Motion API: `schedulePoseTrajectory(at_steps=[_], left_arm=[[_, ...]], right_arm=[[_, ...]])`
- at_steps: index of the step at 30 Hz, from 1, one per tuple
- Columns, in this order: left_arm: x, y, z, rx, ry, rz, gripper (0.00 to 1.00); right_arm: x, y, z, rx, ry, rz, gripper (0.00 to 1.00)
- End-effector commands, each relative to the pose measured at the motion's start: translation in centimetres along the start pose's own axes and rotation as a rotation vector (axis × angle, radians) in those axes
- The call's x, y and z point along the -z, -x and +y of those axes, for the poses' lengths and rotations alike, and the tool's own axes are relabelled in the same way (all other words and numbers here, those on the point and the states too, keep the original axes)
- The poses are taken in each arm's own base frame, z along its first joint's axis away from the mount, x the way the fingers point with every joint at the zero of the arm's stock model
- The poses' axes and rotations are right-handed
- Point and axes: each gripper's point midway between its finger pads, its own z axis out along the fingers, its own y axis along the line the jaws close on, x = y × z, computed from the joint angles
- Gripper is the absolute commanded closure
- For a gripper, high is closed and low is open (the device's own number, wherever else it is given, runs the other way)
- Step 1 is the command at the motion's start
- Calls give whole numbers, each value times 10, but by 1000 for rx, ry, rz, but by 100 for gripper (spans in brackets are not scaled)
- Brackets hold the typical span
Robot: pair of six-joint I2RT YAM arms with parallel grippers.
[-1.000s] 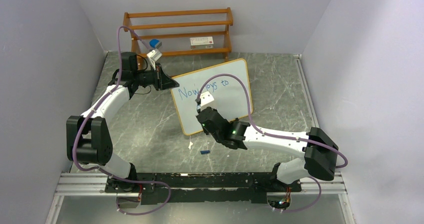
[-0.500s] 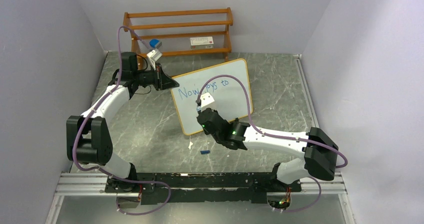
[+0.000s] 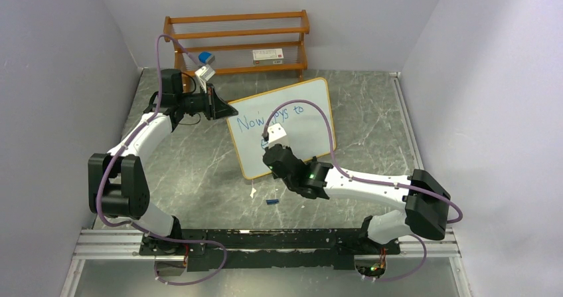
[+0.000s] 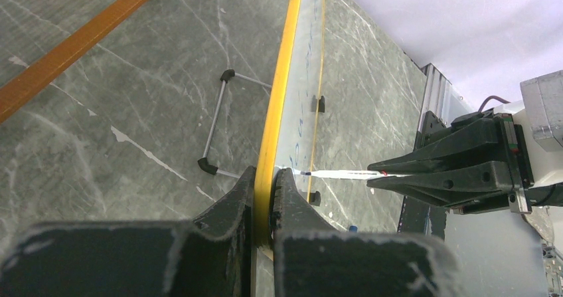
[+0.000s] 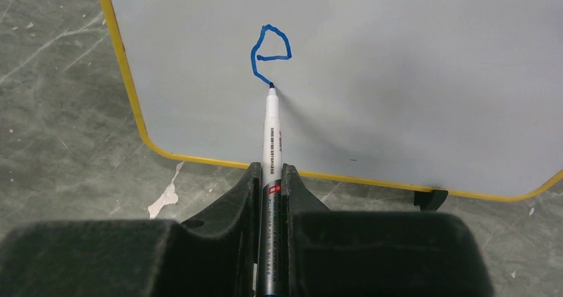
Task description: Write a sentence on the whiteboard
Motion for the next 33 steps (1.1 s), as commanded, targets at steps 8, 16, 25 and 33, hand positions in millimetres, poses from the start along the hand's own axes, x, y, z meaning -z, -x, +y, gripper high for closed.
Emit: schedulePoseTrajectory(at_steps=[8,16,25,33], left_arm=[[-14,-63,38,25,154,157,95],[-14,-63,38,25,156,158,95],[-14,-63,39,24,159,159,95],[-13,-63,39,24,160,159,95]], right_arm=[[-2,1,-30,-7,-113,-21,100],[-1,9,-23,-22,-64,-49,100],[10,19,-19,-36,-8,-79,100],[6,28,-25,-47,-34,-108,100]])
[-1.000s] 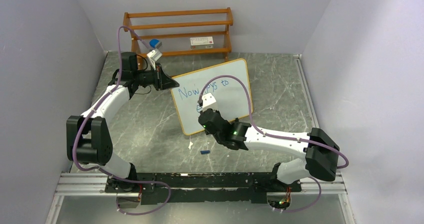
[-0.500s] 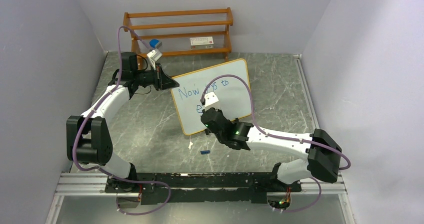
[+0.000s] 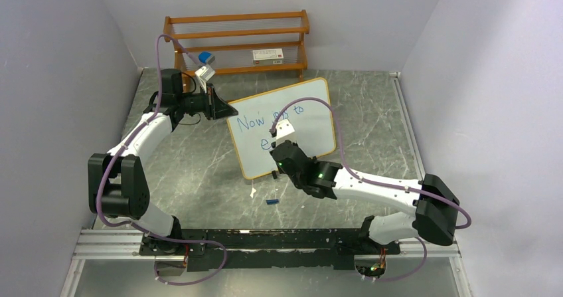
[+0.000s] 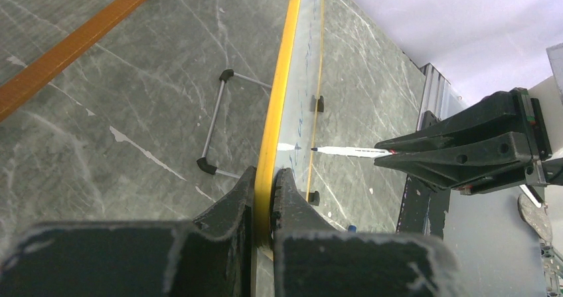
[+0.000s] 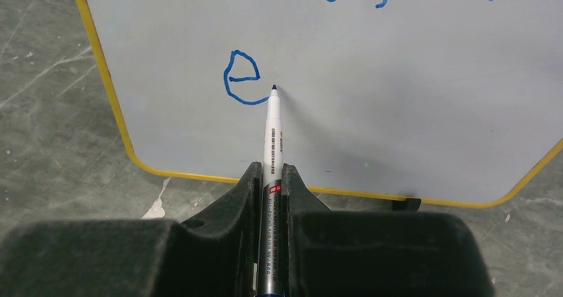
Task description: Write a sentence on the whiteboard
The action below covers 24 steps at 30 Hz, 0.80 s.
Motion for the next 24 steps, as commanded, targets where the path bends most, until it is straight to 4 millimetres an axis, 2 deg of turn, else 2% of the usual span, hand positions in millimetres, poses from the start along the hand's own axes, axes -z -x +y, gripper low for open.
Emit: schedulePoseTrajectory(at_steps=[1,11,24], left_arm=[[-14,-63,40,23,162,158,95],[-14,-63,40,23,162,159,95],[-14,-64,39,23,160,160,95]], right_arm=[[-2,15,-6,-26,-23,-49,100],[-6,25,1,-29,3,-69,100],[-8,30,-3,-43,-25,-92,100]])
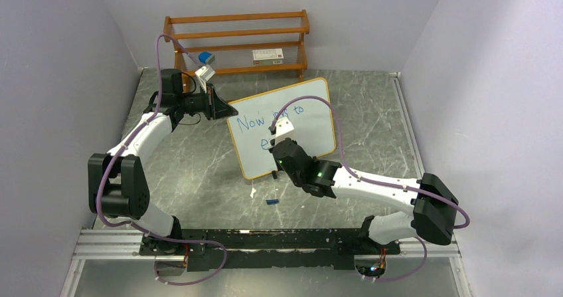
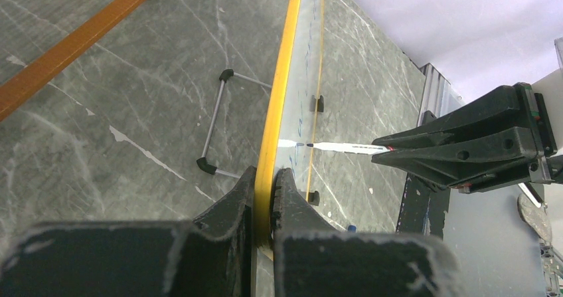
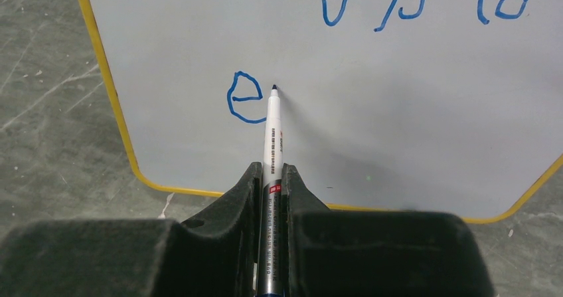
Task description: Write a sentence on the whiteboard
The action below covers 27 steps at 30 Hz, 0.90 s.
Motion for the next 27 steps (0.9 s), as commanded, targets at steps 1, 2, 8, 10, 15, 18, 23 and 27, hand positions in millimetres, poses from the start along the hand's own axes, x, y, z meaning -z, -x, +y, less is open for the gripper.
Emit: schedulePoseTrajectory(at_steps=[1,2,8,10,15,18,23,27], left_arm=[[-14,-63,40,22,161,158,95],[-14,-63,39,23,160,158,95],[-14,-64,39,23,160,158,95],[-14,-64,39,24,158,159,95],[-14,-64,40,24,160,159,95],[-14,-64,40,26,160,160,95],[-15,-64,40,26,160,160,95],[-15,-65,40,26,160,161,95]], right_arm=[[-3,20,-3,-32,-30,-57,100],[-3,21,-3,-31,-31,-59,100],[-8,15,-3,-26,-39,-39,100],[-9,13,-4,-19,-41,-28,100],[-9,4,-5,-13,-41,5,100],[-8,-2,-5,-14,-39,26,100],[-4,-11,-8,-11,-39,61,100],[-1,-17,-9,-13,-39,80,100]])
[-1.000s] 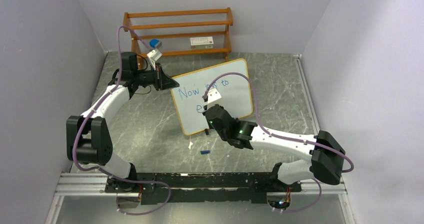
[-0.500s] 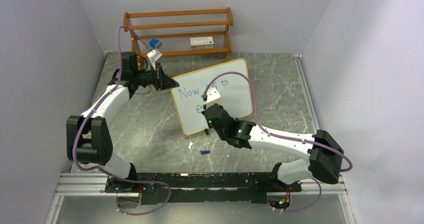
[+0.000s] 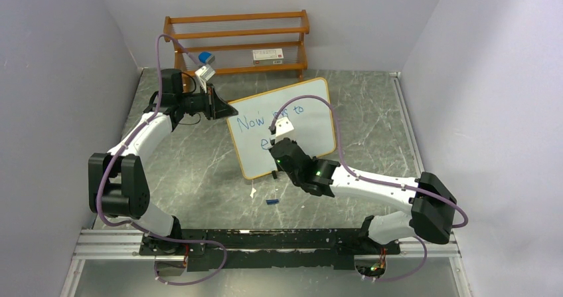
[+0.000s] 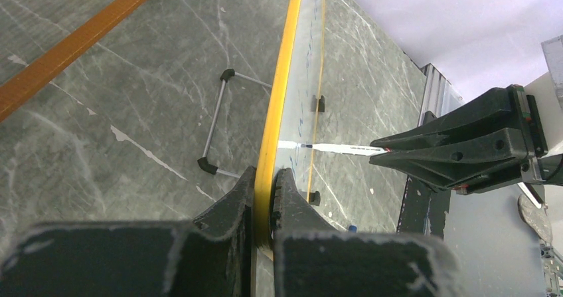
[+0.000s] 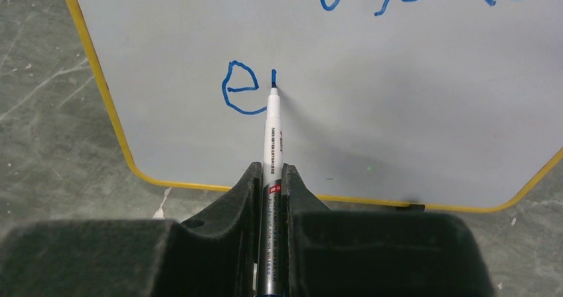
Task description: Write a sentence on the whiteboard
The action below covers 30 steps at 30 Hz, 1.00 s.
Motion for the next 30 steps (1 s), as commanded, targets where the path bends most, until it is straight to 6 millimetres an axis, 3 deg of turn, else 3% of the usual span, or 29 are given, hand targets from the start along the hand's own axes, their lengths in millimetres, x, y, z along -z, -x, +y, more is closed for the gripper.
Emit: schedulePoseTrajectory(at_steps=[1,30], left_arm=[[-14,-64,39,23,158,160,95],[-14,-64,39,21,161,160,95]], right_arm=[[1,-13,-8,-2,-24,53,100],[5,-26,-7,-16,-9,100,100]])
